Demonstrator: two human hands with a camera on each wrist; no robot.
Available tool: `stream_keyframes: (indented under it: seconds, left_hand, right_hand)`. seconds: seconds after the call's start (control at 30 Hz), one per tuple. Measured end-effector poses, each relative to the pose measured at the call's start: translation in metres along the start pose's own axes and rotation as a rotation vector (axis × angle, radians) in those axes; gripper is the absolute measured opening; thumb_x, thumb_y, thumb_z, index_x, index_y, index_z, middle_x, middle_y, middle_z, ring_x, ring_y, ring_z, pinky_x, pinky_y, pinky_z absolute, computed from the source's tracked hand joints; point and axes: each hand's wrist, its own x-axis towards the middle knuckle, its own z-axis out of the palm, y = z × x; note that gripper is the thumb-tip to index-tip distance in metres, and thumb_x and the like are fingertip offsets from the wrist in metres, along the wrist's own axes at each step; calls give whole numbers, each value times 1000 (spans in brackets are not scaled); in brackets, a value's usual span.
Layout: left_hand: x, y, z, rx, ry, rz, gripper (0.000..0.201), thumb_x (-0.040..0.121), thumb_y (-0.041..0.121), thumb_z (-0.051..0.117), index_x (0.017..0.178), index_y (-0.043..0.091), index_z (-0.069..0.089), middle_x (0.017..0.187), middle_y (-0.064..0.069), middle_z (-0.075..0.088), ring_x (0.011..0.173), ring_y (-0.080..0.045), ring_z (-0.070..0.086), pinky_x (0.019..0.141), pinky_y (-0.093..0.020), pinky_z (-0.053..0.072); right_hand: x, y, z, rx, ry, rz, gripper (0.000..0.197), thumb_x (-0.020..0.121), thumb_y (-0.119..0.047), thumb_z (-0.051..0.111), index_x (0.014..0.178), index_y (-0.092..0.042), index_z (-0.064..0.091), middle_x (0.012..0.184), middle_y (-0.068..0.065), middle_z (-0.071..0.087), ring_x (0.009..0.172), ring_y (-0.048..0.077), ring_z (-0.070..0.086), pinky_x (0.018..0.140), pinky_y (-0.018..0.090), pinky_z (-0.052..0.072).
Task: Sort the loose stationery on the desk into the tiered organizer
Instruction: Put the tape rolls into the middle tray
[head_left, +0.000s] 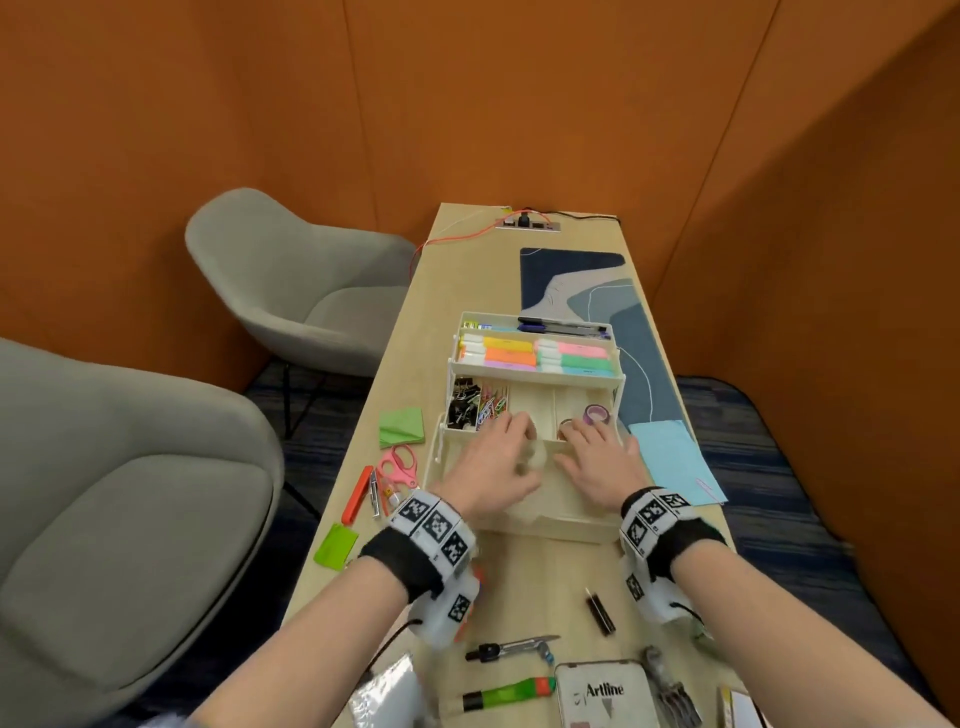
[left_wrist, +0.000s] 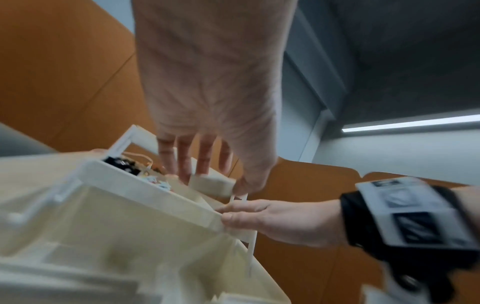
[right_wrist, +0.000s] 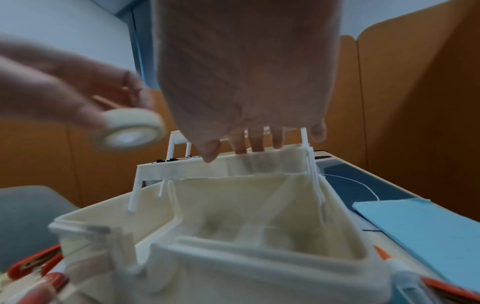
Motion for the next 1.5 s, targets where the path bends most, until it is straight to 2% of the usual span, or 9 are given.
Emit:
stream_keyframes:
  seconds: [0.2, 0.37, 0.67, 0.87, 1.07, 1.17, 1.27, 1.37, 1.5]
  left_hand:
    - [77, 5, 30, -36, 123, 49, 20, 91, 27, 54, 107, 16, 47, 111, -1, 50, 100, -19, 44, 91, -34, 41]
    - [99, 7, 49, -27, 198, 46, 14, 90, 20, 57, 102, 13, 56, 109, -3, 55, 101, -22, 49, 84, -32, 41]
    - [124, 2, 50, 207, 50, 37, 27, 88, 4, 51, 110, 11, 64, 109, -7, 61, 103, -28, 59, 85, -39, 48]
    - [118, 4, 47, 273, -62, 83, 48, 92, 16, 44, 139, 20, 36, 135, -3, 50, 125, -25, 48, 108, -57, 17]
    - [102, -5, 30, 338, -229, 145, 54, 103, 35, 21, 153, 19, 8, 157, 1, 25, 146, -21, 15, 115, -57, 13]
    - [80, 1, 14, 141, -81, 161, 43, 103, 30, 31, 143, 17, 38, 150, -3, 38, 131, -23, 43, 107, -44, 38]
    - [39, -10, -1, -60, 136, 98, 28, 99, 21, 41, 120, 15, 59, 119, 1, 60, 96, -16, 60, 86, -34, 48]
    - [-9, -37, -11, -155, 264, -2, 21, 97, 20, 46, 111, 18, 63, 104, 6, 60, 74, -6, 53, 74, -28, 45]
    - [-65, -77, -16, -165, 332, -150, 19, 94, 16, 51, 107, 19, 64, 100, 9, 61, 69, -3, 52, 77, -31, 46]
  right_hand:
    - [4, 11, 16, -4, 51, -37, 77, 80, -59, 3, 141, -24, 35, 152, -2, 28, 139, 19, 24, 114, 57, 6]
    - [-17, 14, 23, 93, 101, -18, 50, 98, -45, 30, 145, -27, 27, 157, -1, 11, 145, 18, 10, 114, 50, 3]
    - [-26, 18, 28, 107, 96, 8, 49, 99, -45, 28, 146, -35, 22, 157, -5, 10, 146, 14, 4, 115, 45, 4]
    - [-26, 17, 27, 147, 109, 15, 48, 99, -45, 31, 146, -33, 25, 157, -4, 13, 145, 14, 7, 115, 46, 3]
    - [-31, 14, 29, 173, 166, 0, 45, 98, -41, 36, 142, -31, 34, 155, 2, 20, 144, 18, 13, 114, 48, 8]
    - [-42, 13, 34, 187, 296, -23, 38, 96, -33, 43, 132, -25, 49, 142, 6, 38, 134, 24, 32, 109, 46, 24]
    - [-63, 1, 52, 268, 322, -107, 27, 93, -23, 50, 119, -21, 58, 125, 3, 48, 119, 21, 45, 99, 38, 38]
    - [-84, -25, 81, 208, 159, -354, 31, 89, -18, 51, 119, -24, 56, 122, -1, 51, 113, 20, 49, 92, 35, 46]
    - [-89, -65, 113, 85, -115, -542, 62, 83, -2, 48, 138, -27, 38, 149, 3, 33, 133, 25, 32, 104, 40, 37]
